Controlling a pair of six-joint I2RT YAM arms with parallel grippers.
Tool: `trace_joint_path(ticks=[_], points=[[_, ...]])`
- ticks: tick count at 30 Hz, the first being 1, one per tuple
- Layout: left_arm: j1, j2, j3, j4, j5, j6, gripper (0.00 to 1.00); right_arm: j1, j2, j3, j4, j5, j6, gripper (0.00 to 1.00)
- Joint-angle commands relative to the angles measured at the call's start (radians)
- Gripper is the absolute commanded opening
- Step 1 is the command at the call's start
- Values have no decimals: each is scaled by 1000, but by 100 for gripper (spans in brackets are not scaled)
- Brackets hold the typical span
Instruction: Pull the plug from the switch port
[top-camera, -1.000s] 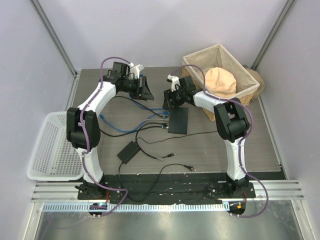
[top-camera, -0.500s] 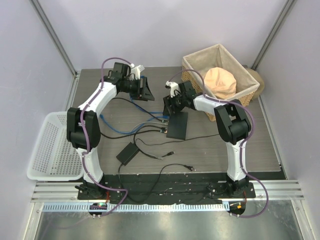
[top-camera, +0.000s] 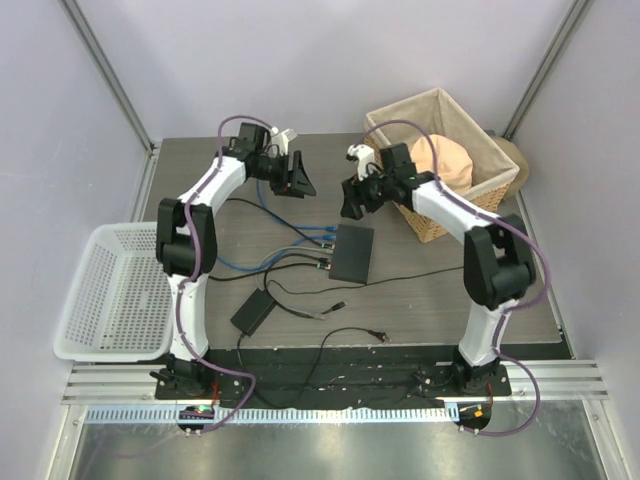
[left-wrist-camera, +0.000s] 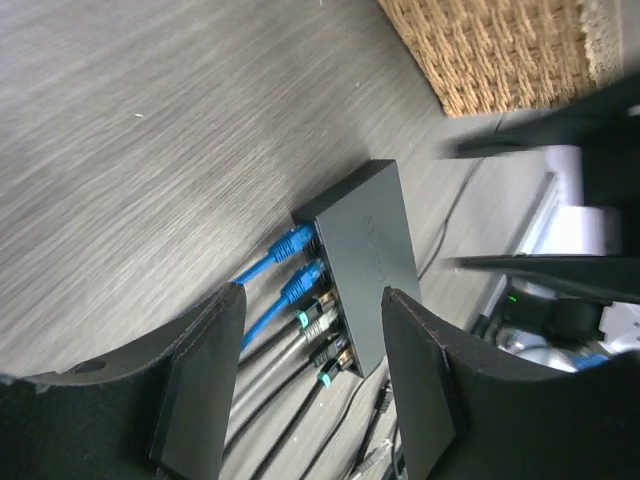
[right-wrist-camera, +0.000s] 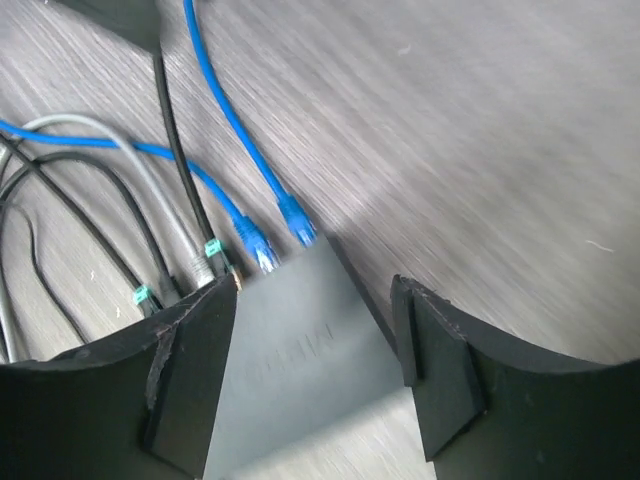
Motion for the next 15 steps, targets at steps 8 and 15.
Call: trace_joint_path(ticks=[8,15], points=[[-34,231,139,46,189,-30,60,4,-203,-177,-147,36,-122,25],[-39,278,145,95,197,-53,57,18,-122,-187,-156,59,-128,17]])
